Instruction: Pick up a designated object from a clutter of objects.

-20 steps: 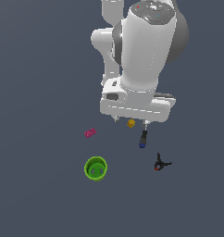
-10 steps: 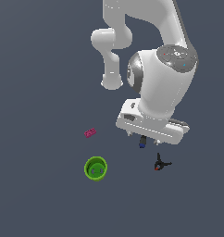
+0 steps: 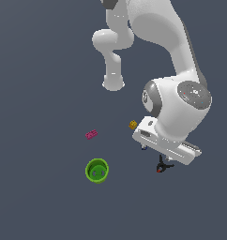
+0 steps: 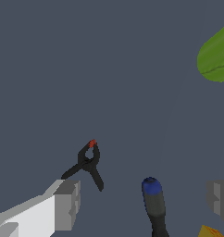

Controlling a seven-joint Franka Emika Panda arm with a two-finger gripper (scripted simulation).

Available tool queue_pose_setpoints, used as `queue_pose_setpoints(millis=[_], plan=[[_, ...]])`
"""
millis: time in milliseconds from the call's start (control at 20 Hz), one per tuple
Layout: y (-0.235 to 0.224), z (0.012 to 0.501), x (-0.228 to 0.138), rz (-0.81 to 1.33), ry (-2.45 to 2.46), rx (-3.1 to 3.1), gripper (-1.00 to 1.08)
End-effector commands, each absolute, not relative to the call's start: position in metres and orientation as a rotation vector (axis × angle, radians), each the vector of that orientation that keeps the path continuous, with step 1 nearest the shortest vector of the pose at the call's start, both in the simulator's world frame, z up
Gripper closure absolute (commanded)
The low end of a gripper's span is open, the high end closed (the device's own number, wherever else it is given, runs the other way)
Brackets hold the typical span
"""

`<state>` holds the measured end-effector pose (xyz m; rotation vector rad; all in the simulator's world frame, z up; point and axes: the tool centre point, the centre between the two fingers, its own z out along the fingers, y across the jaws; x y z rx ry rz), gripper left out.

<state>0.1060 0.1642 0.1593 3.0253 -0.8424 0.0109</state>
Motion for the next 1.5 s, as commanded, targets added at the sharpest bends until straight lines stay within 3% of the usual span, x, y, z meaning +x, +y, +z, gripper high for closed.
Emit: queue_pose_setpoints(millis=[0, 650, 1450], plan=[[0.177, 0.142, 0.109, 0.010, -0.913, 3.005, -0.92], [0.227, 0.076, 0.112, 0.002, -1.172, 2.915, -0.92], [0.235, 0.045, 0.111, -0.001, -1.212, 2.898, -0.92]])
